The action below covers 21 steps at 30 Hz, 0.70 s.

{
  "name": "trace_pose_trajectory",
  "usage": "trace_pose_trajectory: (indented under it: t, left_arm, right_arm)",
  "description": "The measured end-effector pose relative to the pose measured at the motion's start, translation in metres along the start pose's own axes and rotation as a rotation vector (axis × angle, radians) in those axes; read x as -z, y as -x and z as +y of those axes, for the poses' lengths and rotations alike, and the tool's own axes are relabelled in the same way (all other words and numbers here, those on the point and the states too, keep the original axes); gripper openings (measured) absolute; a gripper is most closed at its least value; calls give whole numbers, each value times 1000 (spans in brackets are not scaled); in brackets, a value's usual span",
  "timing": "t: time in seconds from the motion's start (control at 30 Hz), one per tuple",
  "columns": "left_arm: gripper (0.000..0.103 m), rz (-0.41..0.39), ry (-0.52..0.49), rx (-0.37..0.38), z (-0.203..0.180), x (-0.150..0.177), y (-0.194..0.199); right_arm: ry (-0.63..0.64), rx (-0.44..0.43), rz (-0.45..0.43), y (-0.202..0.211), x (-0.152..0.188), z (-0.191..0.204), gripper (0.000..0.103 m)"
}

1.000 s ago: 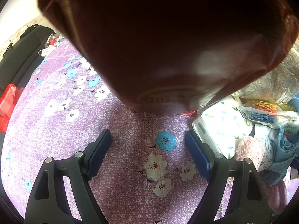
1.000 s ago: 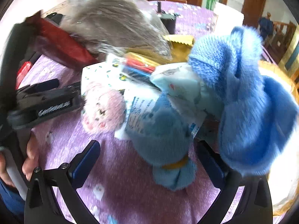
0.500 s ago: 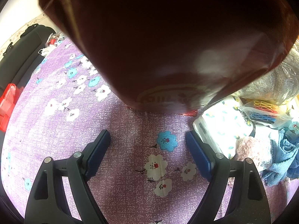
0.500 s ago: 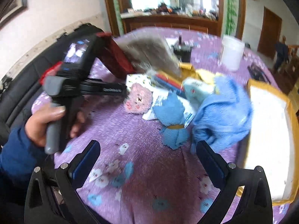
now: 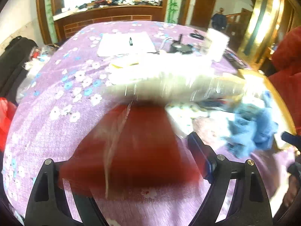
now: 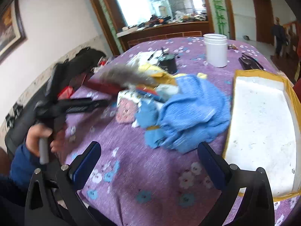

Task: Organize soft objects
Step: 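Lower the red foil bag held in the left gripper toward the table, then grasp the red foil bag with the left gripper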

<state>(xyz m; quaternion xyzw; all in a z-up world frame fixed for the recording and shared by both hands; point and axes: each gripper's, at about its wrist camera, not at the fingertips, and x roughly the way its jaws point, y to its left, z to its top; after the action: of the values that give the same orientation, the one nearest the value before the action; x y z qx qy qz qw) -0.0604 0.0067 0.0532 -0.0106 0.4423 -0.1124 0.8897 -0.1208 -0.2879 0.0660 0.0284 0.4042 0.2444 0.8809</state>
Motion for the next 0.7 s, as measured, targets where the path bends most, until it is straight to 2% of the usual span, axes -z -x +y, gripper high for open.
trace_pose_trajectory:
  t: [0.07,0.2,0.33,0.43,0.63,0.7]
  left_arm:
    - [85,12,15,58,1,-1,8]
    - [85,38,30,73,8,7,20]
    - [85,62,12,50,30,22,35]
    - [85,69,-5,7,42,28,33]
    - [85,140,-24,24,32,25,-3]
    - [85,174,-65,-31,20,23,-22]
  right_arm:
    - [-61,-48,-29,-7,-4,-16,102]
    - [-87,-47,-39,-8,-9,-21,102]
    - [-79,-41,-50,-10,-14,-24,102]
    - [-87,-32,-59,-12,-20,-32,102]
    - [-132,-2,-68,-11,-26,-49,102]
    - [-135,7,-55,-13,-26,-51,102]
